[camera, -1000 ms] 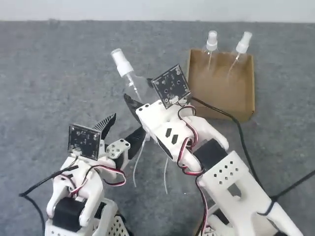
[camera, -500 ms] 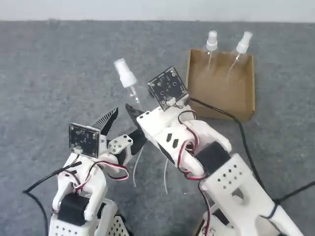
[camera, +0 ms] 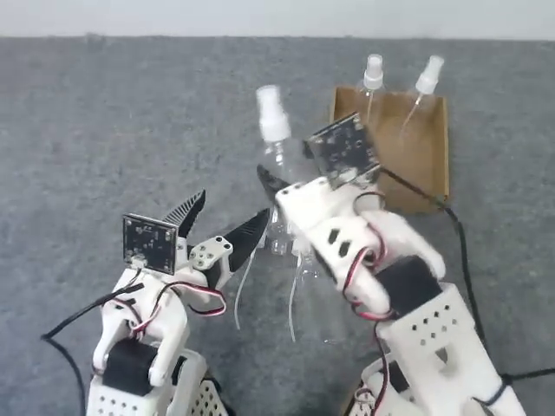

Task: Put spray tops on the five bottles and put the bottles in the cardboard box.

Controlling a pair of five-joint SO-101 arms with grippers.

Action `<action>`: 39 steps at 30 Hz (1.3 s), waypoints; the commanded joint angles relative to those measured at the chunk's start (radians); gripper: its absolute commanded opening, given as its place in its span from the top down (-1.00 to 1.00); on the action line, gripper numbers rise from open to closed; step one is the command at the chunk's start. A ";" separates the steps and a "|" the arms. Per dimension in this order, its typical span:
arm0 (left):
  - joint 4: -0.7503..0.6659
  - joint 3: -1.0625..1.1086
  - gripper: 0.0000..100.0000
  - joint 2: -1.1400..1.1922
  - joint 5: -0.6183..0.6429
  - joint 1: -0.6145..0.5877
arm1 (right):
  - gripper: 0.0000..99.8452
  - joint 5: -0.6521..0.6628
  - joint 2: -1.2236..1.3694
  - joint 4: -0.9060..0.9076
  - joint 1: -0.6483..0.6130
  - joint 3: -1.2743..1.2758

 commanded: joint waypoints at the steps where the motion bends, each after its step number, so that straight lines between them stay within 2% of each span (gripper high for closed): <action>1: 0.002 -0.004 0.36 0.005 0.011 -0.009 | 0.99 0.023 0.030 -0.108 0.137 -0.080; 3: 0.002 -0.004 0.37 0.005 0.011 -0.011 | 0.99 0.021 0.085 -0.159 0.209 -0.077; 7: -0.002 -0.001 0.52 0.005 0.011 -0.011 | 0.99 0.018 0.180 -0.306 0.325 -0.020; 10: -0.028 0.022 0.68 0.005 0.009 -0.011 | 0.99 0.018 0.231 -0.509 0.366 0.080; 13: -0.078 0.053 0.96 0.005 0.009 -0.011 | 0.99 0.018 0.282 -0.722 0.381 0.201; 14: -0.091 0.062 1.00 0.005 0.009 -0.012 | 0.99 0.018 0.303 -0.786 0.381 0.236; 18: -0.121 0.087 0.98 0.005 0.009 -0.012 | 0.99 0.018 0.414 -0.981 0.377 0.304; 24: -0.124 0.093 0.98 0.005 0.009 -0.012 | 0.99 0.021 0.642 -1.175 0.384 0.276; 35: -0.123 0.099 0.98 0.005 0.009 -0.011 | 0.99 0.020 0.944 -1.425 0.420 0.210; 39: -0.126 0.108 0.98 0.005 0.009 -0.005 | 0.99 0.020 1.010 -1.435 0.418 0.166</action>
